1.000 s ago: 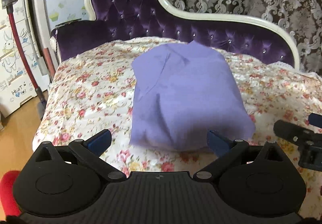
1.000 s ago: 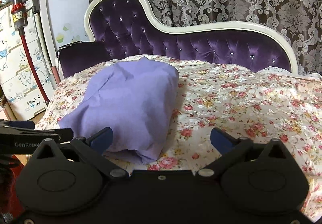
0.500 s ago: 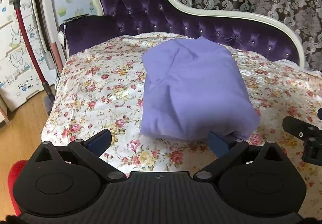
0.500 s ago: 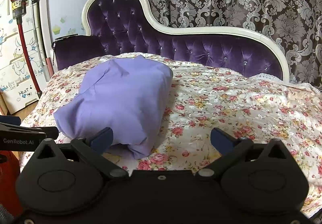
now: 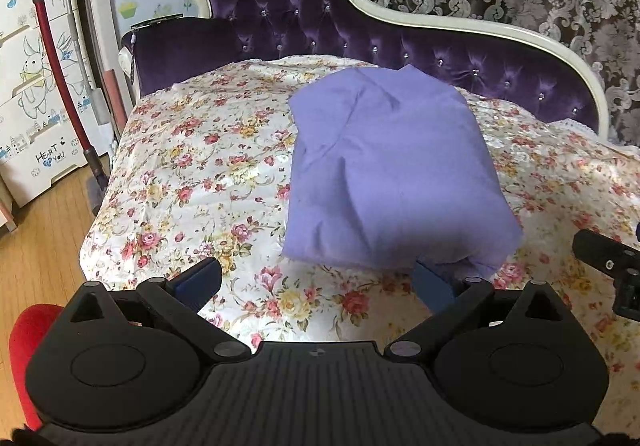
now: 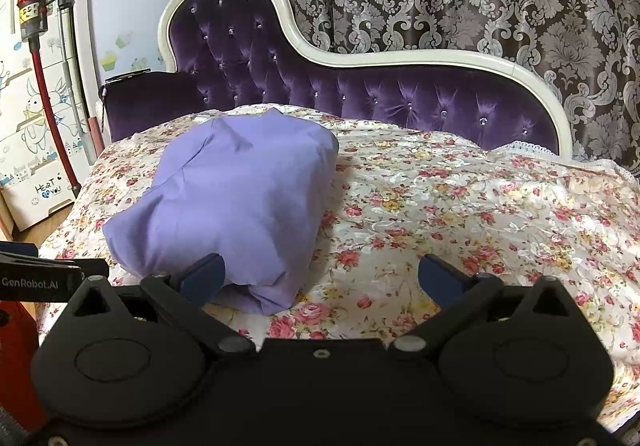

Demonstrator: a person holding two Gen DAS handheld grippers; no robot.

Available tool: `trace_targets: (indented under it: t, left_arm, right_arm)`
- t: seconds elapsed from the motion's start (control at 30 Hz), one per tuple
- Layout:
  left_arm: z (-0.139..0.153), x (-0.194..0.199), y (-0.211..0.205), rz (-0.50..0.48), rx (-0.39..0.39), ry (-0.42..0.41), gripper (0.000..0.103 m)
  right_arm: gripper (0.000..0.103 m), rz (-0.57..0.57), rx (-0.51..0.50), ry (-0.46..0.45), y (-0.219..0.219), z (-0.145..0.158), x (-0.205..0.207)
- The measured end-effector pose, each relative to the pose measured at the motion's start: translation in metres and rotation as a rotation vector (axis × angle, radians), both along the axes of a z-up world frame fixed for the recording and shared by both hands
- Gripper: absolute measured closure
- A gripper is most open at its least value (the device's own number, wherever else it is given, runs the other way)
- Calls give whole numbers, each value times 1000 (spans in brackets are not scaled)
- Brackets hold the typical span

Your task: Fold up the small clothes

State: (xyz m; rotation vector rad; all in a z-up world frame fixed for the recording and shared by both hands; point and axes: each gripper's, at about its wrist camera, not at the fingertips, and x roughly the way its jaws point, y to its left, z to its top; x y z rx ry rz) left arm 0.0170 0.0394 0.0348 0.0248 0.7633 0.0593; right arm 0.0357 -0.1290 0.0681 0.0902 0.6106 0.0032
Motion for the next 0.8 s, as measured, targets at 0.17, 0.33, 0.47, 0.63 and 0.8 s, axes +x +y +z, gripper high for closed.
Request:
trace_targets:
  t: [0.17,0.33,0.47,0.63,0.8]
  left_arm:
    - [-2,2,0,-1,-8,9,1]
    - [-6,5,2,-3,-14,20,1]
    - [-8,7,4,1,-19,33,1]
    - [-8,9,6,7,-37,36,1]
    - [-10,10,5,9,-34,38,1]
  right_arm:
    - [0,3,10,13,0,-4,3]
    - [0,3,21,31,-1,-9,6]
    - [0,0,30,41,-1,-12,9]
    - [0,0,39,50,-1,-14,14]
    - [0,3,43,55,-1,-15,17]
